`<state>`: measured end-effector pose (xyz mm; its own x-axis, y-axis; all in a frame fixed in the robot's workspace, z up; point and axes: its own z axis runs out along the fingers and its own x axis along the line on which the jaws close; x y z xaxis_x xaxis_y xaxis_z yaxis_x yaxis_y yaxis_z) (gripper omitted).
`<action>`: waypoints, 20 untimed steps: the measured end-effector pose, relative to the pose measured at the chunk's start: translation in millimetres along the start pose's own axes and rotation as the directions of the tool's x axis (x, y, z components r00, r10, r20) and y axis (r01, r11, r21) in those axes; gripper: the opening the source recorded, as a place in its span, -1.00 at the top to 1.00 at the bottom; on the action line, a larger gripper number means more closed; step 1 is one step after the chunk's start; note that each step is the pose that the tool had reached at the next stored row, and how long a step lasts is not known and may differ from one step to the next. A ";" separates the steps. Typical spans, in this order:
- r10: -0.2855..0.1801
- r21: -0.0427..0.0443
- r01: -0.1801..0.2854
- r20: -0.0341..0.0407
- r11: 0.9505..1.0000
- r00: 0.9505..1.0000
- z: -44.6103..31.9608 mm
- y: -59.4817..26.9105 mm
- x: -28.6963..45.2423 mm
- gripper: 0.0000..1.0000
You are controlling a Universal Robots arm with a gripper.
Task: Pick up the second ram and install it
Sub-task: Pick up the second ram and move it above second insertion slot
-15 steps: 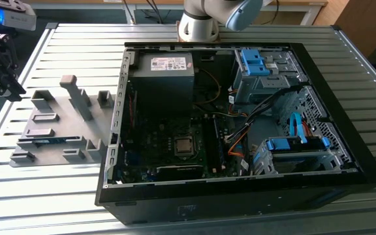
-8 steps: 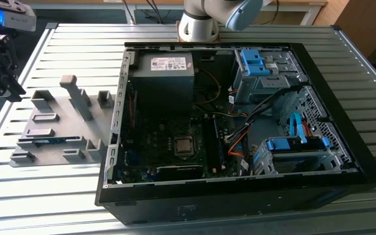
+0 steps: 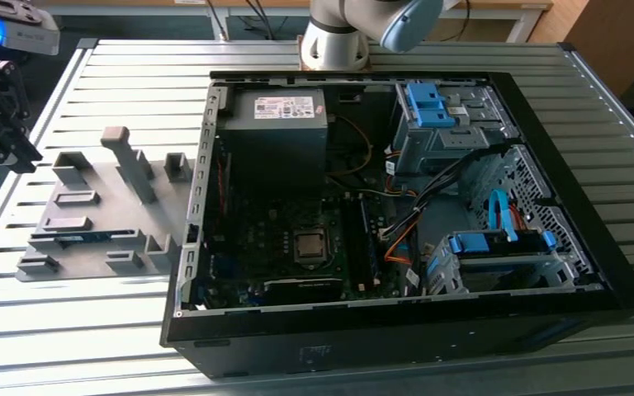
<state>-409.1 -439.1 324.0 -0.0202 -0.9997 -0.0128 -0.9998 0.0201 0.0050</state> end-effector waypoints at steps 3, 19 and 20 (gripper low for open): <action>0.000 0.000 0.000 0.000 1.000 1.000 0.6 0.0 0.0 0.50; -0.001 0.000 0.001 0.000 1.000 1.000 7.1 1.8 1.8 0.50; -0.001 0.000 0.001 0.000 1.000 1.000 7.0 1.8 1.9 0.50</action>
<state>-411.0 -440.8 316.9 -0.0190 -0.9997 -0.0127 -0.9998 0.0189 0.0051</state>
